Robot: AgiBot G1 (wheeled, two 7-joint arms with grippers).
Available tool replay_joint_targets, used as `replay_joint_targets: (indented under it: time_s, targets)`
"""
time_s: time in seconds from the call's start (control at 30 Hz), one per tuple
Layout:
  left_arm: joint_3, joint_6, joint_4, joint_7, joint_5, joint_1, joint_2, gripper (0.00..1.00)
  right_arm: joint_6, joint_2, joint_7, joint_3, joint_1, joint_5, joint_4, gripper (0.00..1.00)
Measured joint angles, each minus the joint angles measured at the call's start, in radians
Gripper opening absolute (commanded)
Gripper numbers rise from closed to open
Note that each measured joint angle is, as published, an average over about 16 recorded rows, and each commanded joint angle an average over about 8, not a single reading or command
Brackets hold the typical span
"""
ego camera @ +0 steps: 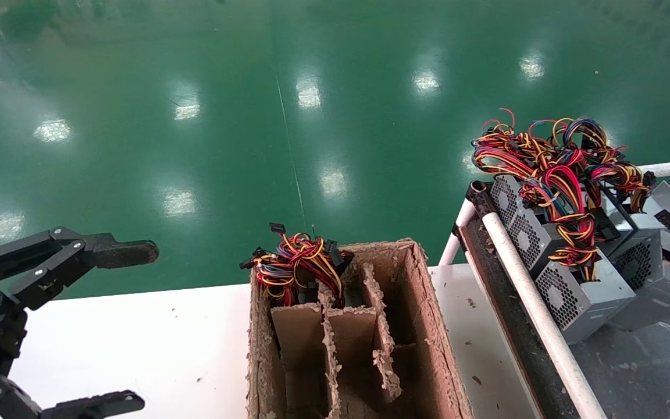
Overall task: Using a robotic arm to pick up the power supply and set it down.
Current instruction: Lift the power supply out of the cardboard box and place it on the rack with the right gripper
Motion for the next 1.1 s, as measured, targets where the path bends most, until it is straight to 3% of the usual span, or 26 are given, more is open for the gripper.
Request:
replay_joint_targets:
  time_s: [0.57, 1.1]
  targets:
    - [0.001, 0.000, 0.000, 0.000, 0.000, 0.000, 0.000, 1.00, -0.032, 0.017, -0.013, 0.001, -0.004, 0.008, 0.026, 0.00]
    - [0.001, 0.000, 0.000, 0.001, -0.001, 0.000, 0.000, 1.00, -0.028, -0.031, 0.002, -0.010, 0.018, 0.000, 0.045, 0.00]
